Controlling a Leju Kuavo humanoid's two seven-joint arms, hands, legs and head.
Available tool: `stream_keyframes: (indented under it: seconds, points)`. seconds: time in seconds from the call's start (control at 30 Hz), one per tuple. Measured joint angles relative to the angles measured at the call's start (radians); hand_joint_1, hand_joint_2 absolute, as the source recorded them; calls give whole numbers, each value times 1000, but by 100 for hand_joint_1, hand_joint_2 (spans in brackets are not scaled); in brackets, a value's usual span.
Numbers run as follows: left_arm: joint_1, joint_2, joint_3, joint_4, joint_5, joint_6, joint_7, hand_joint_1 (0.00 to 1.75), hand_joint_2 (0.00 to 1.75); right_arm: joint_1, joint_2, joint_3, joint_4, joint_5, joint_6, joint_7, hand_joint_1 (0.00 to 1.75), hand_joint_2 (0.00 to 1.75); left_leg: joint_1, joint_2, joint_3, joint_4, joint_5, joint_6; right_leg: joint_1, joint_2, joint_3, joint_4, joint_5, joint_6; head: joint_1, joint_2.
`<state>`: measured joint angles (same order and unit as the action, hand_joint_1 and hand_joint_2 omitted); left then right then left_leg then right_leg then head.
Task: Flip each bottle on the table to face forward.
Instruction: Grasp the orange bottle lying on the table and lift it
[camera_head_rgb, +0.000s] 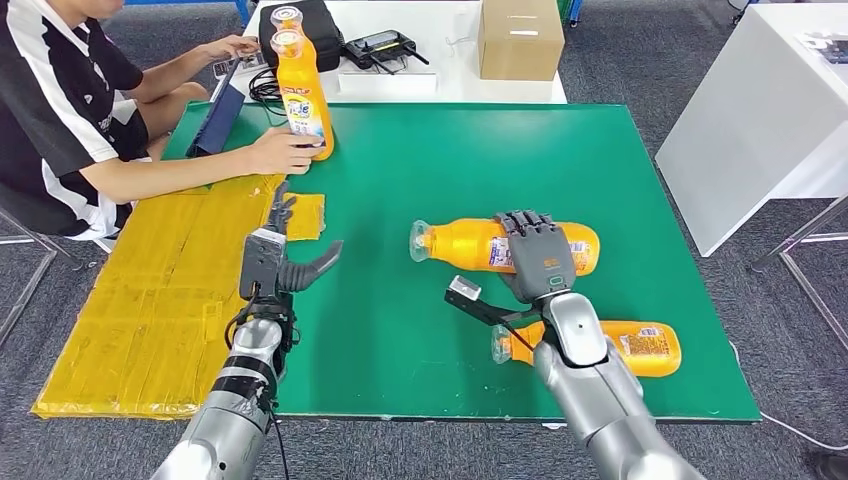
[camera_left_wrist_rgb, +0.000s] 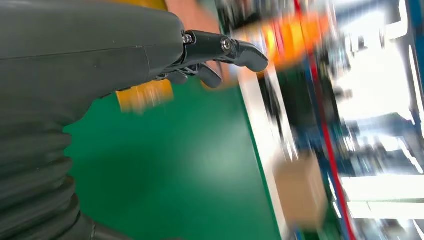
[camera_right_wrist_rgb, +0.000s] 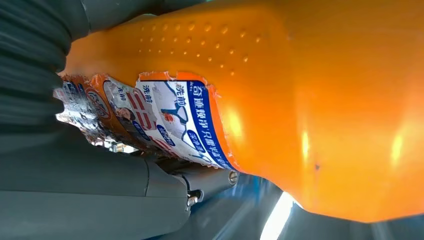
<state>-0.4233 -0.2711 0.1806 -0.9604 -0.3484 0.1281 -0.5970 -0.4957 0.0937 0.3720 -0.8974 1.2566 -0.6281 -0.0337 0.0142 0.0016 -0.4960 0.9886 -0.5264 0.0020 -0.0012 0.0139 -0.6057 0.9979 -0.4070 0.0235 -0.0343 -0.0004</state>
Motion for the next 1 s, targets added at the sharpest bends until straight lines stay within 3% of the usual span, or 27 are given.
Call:
stream_keyframes:
  seconds: [0.1,0.37,0.5,0.67,1.0]
  points:
    - [12,-13,-57,-37,42,-112,26,0,175,66,56,-84,-145,-32,-62,-82,175,175,-1,-1,-1,0,0,0,0,-1,0,0,0,0,0,0]
    - [14,-24,-177,-80,109,-233,55,0,175,119,165,-295,-295,-76,-66,-274,175,175,-3,-1,1,0,0,0,-3,-1,0,0,0,0,0,0]
    - [13,-33,-256,-99,133,-274,55,0,175,114,212,-369,-297,-261,-65,-389,175,175,-3,-1,0,0,0,0,-3,-1,0,0,0,0,0,0]
    - [9,-39,-350,-131,195,-311,68,0,175,80,225,-374,-241,-436,-51,-402,175,175,-3,0,0,0,0,0,-3,0,0,0,0,0,0,0]
    - [-19,-39,-386,-136,294,-347,79,0,175,24,243,-338,-68,-508,9,-422,175,175,-2,-1,0,0,0,0,-2,-1,0,0,0,0,0,0]
